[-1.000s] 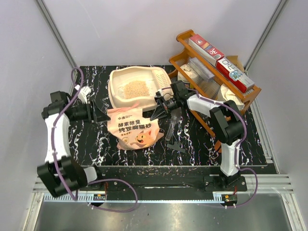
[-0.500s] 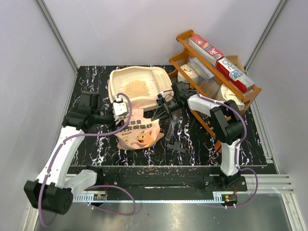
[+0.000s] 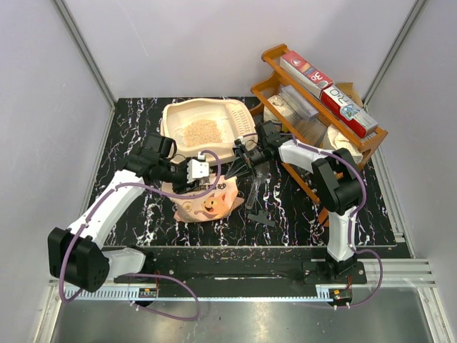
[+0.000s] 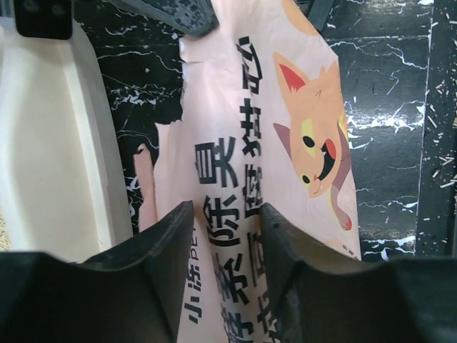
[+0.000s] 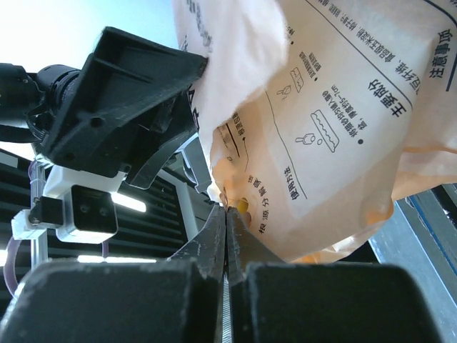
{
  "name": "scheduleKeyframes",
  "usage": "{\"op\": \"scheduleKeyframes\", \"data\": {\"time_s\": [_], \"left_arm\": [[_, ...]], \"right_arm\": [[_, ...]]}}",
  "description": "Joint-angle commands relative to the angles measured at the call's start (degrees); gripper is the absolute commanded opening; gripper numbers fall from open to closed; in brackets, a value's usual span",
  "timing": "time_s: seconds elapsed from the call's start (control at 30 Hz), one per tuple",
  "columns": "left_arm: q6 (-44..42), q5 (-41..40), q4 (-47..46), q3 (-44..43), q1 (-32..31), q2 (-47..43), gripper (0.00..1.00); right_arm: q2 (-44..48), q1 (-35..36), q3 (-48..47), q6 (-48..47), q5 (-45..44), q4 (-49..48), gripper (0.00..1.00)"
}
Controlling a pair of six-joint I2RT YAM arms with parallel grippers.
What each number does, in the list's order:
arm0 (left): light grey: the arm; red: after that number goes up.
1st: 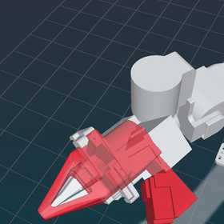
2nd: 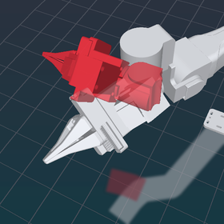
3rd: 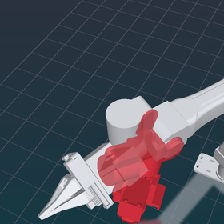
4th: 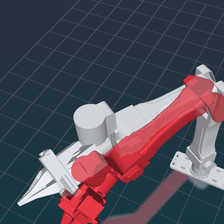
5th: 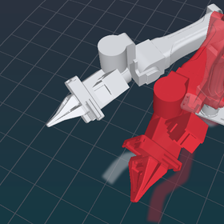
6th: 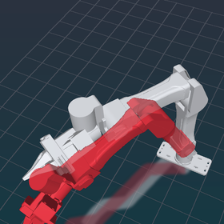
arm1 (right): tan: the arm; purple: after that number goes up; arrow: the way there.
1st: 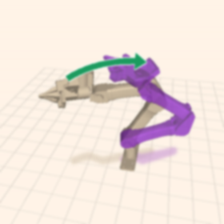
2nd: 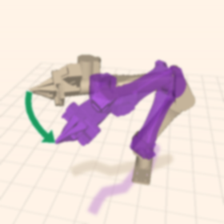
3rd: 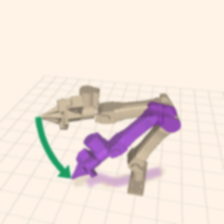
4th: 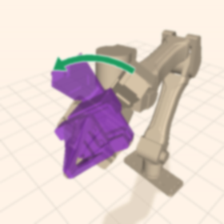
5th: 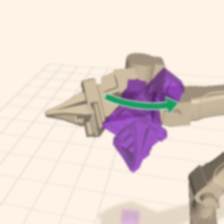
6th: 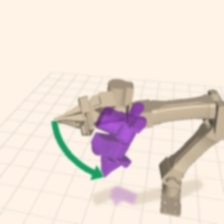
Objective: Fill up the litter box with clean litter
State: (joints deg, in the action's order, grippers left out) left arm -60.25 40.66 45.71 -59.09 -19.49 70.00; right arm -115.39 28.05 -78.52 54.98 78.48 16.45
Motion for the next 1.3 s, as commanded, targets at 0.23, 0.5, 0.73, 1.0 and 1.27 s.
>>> {"op": "scheduleKeyframes", "data": {"time_s": [0.23, 0.5, 0.73, 1.0, 1.27], "left_arm": [[-4.4, -5.8, 1.3, 0.4, -0.5, 2.5, 0.29], [3.8, -3.7, 4.5, -3.7, 0.3, 6.9, 0.08], [15.9, 3.7, 1.3, -2.9, 3.7, 6.4, 0.04], [21.7, 11.2, 1.0, -1.6, 7.2, 6.3, 0.01], [23.6, 12.5, 1.7, -2.8, 7.4, 8.5, 0.01]], "right_arm": [[0.8, -4.3, -3.4, -5.5, 0.3, 4.7, 0.29], [4.6, -6.3, -15.3, -29.5, -5.2, 14.9, 0.44], [17.8, -1.0, -10.9, -88.4, -26.7, 25.6, 0.48], [30.2, 7.8, 8.3, -106.8, -30.9, -3.0, 0.52], [26.8, 12.1, 7.7, -120.5, -27.2, -0.3, 0.52]]}}
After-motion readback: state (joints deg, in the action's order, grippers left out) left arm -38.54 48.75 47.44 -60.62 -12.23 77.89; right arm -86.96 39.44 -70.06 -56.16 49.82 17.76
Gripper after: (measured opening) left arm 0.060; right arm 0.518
